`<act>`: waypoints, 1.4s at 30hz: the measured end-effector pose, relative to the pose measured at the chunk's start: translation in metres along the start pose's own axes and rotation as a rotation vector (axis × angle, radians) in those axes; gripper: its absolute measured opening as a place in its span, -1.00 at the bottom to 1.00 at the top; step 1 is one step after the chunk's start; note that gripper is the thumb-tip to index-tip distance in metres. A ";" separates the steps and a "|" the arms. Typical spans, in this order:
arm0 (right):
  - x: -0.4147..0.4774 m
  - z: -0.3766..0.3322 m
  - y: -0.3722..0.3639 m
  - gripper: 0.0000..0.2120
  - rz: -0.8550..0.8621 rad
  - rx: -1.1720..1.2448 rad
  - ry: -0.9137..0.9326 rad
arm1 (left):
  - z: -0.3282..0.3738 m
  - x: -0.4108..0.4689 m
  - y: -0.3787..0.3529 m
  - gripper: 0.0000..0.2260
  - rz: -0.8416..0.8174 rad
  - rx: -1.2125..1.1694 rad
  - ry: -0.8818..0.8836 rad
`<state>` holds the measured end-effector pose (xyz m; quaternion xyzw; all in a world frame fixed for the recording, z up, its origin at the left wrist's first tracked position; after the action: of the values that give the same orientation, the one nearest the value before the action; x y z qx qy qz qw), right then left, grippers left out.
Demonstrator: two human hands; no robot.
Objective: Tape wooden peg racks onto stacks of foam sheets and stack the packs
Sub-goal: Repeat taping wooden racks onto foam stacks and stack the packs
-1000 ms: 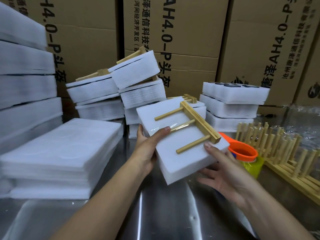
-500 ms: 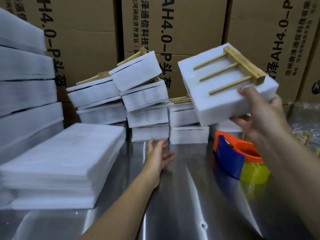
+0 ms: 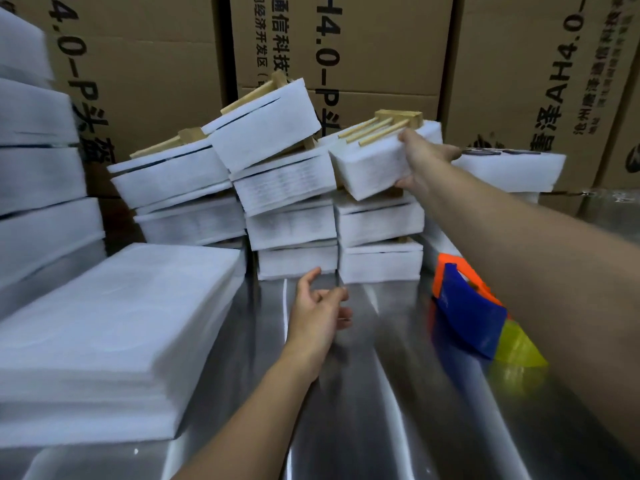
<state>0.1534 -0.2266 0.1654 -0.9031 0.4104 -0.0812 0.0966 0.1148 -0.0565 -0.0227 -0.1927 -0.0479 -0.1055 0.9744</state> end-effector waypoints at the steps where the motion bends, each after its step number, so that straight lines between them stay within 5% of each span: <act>1: 0.002 0.004 -0.004 -0.34 0.009 -0.002 -0.029 | 0.000 0.000 0.001 -0.60 0.011 0.023 -0.011; 7: 0.011 0.024 -0.015 -0.22 0.041 -0.039 -0.117 | -0.002 0.002 0.007 -0.53 0.024 0.063 -0.019; 16: 0.018 0.025 0.006 -0.21 -0.007 -0.562 0.067 | -0.006 0.004 0.006 -0.50 -0.015 0.110 -0.008; 19: 0.024 0.027 0.022 -0.33 0.105 -0.742 0.185 | -0.005 0.003 0.005 -0.51 -0.020 0.120 -0.006; 24: 0.028 0.033 0.053 -0.51 0.262 -0.683 0.251 | -0.006 0.002 0.005 -0.51 -0.029 0.133 0.000; 29: 0.027 0.030 0.062 -0.59 0.457 -0.800 0.566 | -0.006 0.004 0.006 -0.52 -0.032 0.144 -0.001; 32: 0.035 0.023 0.071 -0.45 0.543 -0.441 0.254 | -0.008 0.005 0.006 -0.53 -0.031 0.140 -0.002; 35: 0.038 0.019 0.078 -0.09 0.396 -0.001 -0.143 | -0.008 0.005 0.007 -0.54 -0.032 0.134 -0.001; 42: 0.051 0.009 0.086 -0.19 0.156 0.056 -0.191 | -0.008 0.006 0.005 -0.55 -0.026 0.117 -0.004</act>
<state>0.1264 -0.3194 0.1397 -0.8691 0.4659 0.0013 0.1664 0.1221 -0.0560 -0.0312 -0.1350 -0.0582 -0.1146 0.9825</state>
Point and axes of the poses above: each hand's wrist, its own x-axis towards the middle knuckle, its own y-axis out of the back of the hand, z = x × y, the point moved 2 cm from there along x, towards the middle knuckle, and after that the axes turned 6 degrees about -x, right-handed, at the moved point
